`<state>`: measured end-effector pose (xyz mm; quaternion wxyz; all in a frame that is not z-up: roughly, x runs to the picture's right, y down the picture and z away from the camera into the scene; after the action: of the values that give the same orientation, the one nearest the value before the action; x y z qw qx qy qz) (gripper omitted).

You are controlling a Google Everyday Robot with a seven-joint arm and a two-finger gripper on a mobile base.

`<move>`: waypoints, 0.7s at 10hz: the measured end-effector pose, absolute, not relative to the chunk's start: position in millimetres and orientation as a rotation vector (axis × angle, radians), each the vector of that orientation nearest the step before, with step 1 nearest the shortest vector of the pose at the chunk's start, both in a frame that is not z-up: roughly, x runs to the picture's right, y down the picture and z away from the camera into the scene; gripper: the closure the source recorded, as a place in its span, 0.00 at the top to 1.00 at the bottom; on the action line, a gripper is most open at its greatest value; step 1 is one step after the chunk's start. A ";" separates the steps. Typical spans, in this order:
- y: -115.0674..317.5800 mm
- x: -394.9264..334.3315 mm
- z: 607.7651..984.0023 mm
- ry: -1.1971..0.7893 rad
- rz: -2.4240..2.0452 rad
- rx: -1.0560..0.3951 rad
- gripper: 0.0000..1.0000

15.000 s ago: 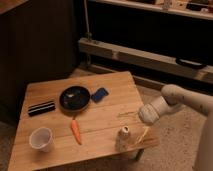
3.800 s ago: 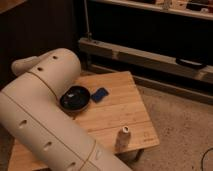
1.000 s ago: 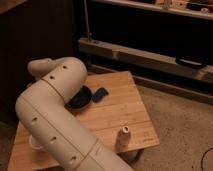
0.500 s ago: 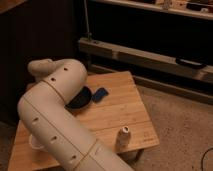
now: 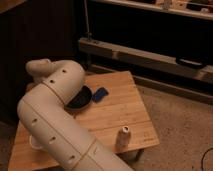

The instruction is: Place the eraser in the ceramic cup

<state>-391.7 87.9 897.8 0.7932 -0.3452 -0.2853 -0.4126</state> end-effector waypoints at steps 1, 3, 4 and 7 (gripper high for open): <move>88.9 -392.7 897.2 -0.617 -0.898 -0.749 0.69; 89.2 -391.7 896.5 -0.617 -0.903 -0.755 0.69; 89.5 -391.8 896.1 -0.617 -0.905 -0.756 0.69; 94.1 -394.4 898.6 -0.622 -0.911 -0.765 0.68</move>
<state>-394.4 94.1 898.6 0.7832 -0.3544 -0.2880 -0.4221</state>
